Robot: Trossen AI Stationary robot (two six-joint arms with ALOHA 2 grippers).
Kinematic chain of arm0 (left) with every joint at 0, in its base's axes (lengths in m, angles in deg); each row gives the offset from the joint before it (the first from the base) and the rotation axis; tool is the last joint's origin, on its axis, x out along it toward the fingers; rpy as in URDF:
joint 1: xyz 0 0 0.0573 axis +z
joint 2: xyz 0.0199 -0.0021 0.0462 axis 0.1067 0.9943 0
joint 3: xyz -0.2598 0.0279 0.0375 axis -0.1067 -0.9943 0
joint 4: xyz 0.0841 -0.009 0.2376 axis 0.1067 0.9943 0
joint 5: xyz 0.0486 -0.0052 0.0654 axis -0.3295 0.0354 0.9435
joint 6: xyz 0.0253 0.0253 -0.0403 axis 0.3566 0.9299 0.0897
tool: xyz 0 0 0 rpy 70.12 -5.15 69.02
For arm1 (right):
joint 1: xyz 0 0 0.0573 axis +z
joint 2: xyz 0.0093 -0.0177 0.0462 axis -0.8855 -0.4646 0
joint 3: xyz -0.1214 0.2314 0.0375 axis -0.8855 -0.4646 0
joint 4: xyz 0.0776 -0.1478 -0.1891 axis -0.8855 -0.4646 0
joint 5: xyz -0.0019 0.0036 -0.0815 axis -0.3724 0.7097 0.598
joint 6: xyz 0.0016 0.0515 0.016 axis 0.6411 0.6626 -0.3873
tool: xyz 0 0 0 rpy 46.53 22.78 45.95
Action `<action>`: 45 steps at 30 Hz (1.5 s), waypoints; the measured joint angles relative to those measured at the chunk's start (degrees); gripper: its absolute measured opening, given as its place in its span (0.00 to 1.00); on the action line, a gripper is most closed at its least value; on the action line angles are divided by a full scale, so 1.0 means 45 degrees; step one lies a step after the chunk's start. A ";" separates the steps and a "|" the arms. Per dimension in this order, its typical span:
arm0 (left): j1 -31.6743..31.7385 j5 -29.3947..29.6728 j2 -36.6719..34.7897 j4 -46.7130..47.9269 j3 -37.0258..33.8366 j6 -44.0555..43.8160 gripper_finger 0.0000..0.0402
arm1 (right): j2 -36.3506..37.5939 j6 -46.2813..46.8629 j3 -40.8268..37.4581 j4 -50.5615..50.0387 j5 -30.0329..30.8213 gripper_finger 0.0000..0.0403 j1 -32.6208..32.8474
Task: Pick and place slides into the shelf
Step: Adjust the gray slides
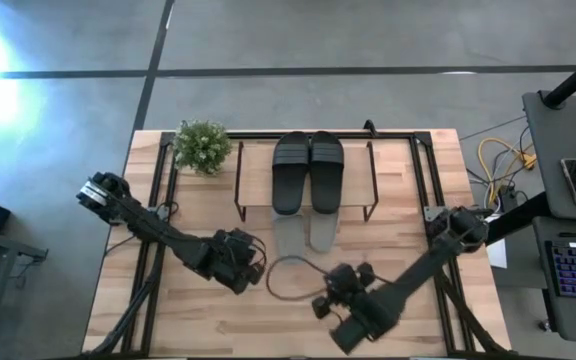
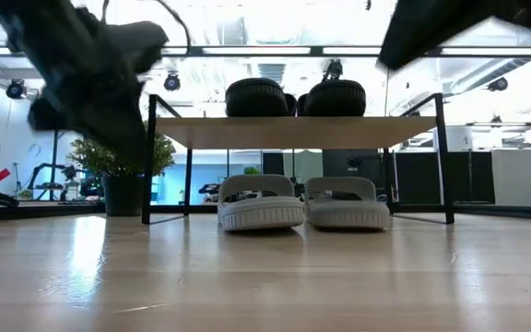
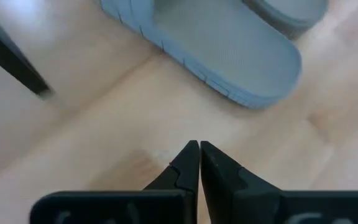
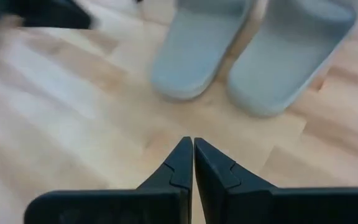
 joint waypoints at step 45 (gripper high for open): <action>0.3465 0.1046 0.3429 -0.9333 -0.1468 -0.5301 0.00 | -0.0165 0.6588 0.0523 -0.4088 0.1041 0.02 0.1930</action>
